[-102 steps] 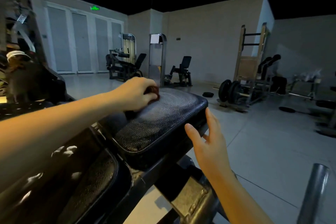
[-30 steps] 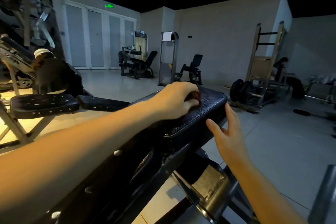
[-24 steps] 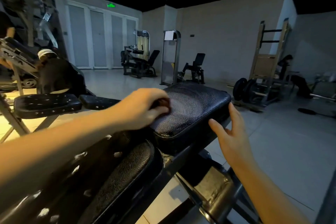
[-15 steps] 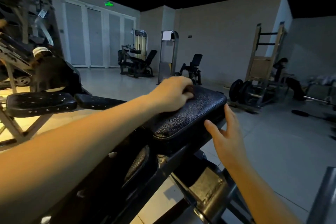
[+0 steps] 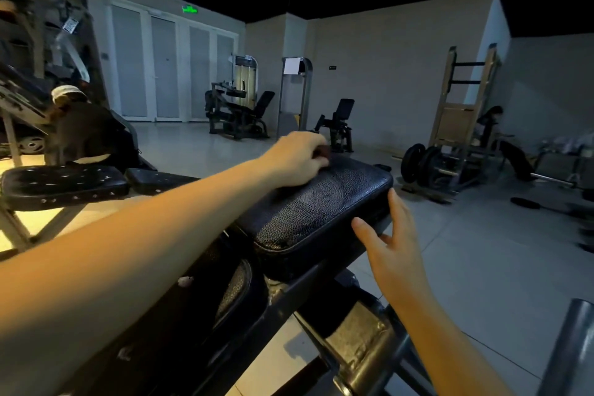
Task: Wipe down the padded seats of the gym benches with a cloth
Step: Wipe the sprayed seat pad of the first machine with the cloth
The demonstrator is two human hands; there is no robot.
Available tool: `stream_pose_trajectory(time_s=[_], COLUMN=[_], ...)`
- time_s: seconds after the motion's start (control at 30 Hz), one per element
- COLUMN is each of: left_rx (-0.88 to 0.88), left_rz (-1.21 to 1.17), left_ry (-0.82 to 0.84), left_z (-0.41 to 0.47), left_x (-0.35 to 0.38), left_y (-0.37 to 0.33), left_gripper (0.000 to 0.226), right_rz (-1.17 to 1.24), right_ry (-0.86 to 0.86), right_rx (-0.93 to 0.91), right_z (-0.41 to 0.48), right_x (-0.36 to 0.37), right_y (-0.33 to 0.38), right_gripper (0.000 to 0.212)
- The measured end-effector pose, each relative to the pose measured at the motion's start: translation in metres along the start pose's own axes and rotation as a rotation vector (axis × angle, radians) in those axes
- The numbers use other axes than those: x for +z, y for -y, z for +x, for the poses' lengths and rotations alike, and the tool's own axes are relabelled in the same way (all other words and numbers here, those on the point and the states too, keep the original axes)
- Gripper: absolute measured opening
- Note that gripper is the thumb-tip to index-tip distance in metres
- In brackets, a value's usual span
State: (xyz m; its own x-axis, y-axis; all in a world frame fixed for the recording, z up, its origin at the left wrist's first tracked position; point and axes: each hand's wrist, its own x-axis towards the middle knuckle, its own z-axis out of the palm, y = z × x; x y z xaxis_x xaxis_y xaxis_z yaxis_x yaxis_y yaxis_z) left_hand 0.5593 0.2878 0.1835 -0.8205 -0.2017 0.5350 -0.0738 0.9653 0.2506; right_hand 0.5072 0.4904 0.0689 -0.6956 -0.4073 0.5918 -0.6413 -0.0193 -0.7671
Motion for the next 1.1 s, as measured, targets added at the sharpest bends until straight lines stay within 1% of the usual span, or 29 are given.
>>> stream_pose_trajectory(time_s=[0.03, 0.1, 0.17, 0.23, 0.3, 0.33, 0.4, 0.47, 0.5, 0.53, 0.6, 0.67, 0.7, 0.77, 0.83, 0.87, 0.93, 1.0, 1.03, 1.1], left_rx=[0.074, 0.228, 0.275, 0.195, 0.076, 0.017, -0.052, -0.052, -0.025, 0.030, 0.182, 0.314, 0.325, 0.222, 0.073, 0.005, -0.070, -0.076, -0.037, 0.096], left_rz=[-0.036, -0.087, -0.106, -0.059, 0.040, 0.083, 0.110, 0.075, 0.046, 0.008, -0.060, -0.099, -0.109, -0.069, 0.057, 0.122, 0.147, 0.088, 0.039, -0.045], left_ry=[0.024, 0.080, 0.126, 0.127, 0.100, 0.084, 0.031, -0.011, -0.016, -0.010, 0.047, 0.103, 0.122, 0.112, 0.070, 0.063, 0.037, 0.009, 0.004, 0.053], left_z=[-0.008, -0.042, -0.076, -0.089, -0.077, -0.063, -0.032, -0.003, 0.004, 0.005, -0.011, -0.045, -0.059, -0.067, -0.048, -0.032, 0.001, 0.026, 0.032, 0.022], left_x=[0.001, -0.007, -0.024, -0.041, -0.047, -0.044, -0.029, -0.009, -0.001, 0.003, 0.004, -0.006, -0.013, -0.027, -0.031, -0.027, -0.013, 0.003, 0.009, 0.012], left_y=[-0.015, -0.030, -0.018, 0.014, 0.045, 0.054, 0.053, 0.031, 0.013, -0.007, -0.035, -0.038, -0.029, 0.006, 0.038, 0.045, 0.038, 0.012, -0.005, -0.036], left_gripper=[0.006, 0.006, 0.011, 0.012, 0.006, 0.003, 0.009, 0.014, 0.014, 0.012, 0.007, 0.004, 0.007, 0.007, 0.006, 0.009, 0.015, 0.018, 0.017, 0.014], right_rz=[0.004, 0.031, 0.048, 0.058, 0.055, 0.044, 0.021, 0.020, 0.020, 0.024, 0.037, 0.046, 0.054, 0.071, 0.070, 0.064, 0.043, 0.027, 0.019, 0.018], right_ry=[0.004, 0.012, 0.013, 0.017, 0.017, 0.010, 0.002, 0.001, 0.005, 0.011, 0.021, 0.017, 0.011, 0.010, 0.011, 0.007, 0.011, 0.021, 0.027, 0.035], right_rx=[0.002, -0.003, -0.007, -0.005, -0.014, -0.013, 0.008, 0.011, 0.011, 0.011, 0.014, 0.006, 0.003, 0.006, -0.001, -0.006, -0.006, 0.006, 0.016, 0.020], right_z=[0.000, 0.000, 0.001, 0.002, 0.002, 0.002, 0.000, -0.002, -0.002, -0.002, -0.002, 0.000, 0.001, 0.001, 0.002, 0.003, 0.002, 0.001, 0.000, 0.001], right_x=[0.000, 0.000, 0.000, -0.001, 0.000, 0.001, 0.002, 0.002, 0.001, 0.000, -0.001, -0.001, -0.001, 0.001, 0.002, 0.002, 0.003, 0.002, 0.001, 0.000], right_y=[0.001, 0.000, -0.001, -0.002, -0.002, -0.002, 0.002, 0.004, 0.004, 0.004, 0.005, 0.002, 0.000, -0.002, -0.004, -0.004, -0.003, -0.002, -0.001, 0.001], right_gripper=[0.088, 0.079, 0.074, 0.072, 0.074, 0.078, 0.092, 0.097, 0.094, 0.086, 0.069, 0.062, 0.063, 0.075, 0.086, 0.090, 0.095, 0.097, 0.097, 0.087])
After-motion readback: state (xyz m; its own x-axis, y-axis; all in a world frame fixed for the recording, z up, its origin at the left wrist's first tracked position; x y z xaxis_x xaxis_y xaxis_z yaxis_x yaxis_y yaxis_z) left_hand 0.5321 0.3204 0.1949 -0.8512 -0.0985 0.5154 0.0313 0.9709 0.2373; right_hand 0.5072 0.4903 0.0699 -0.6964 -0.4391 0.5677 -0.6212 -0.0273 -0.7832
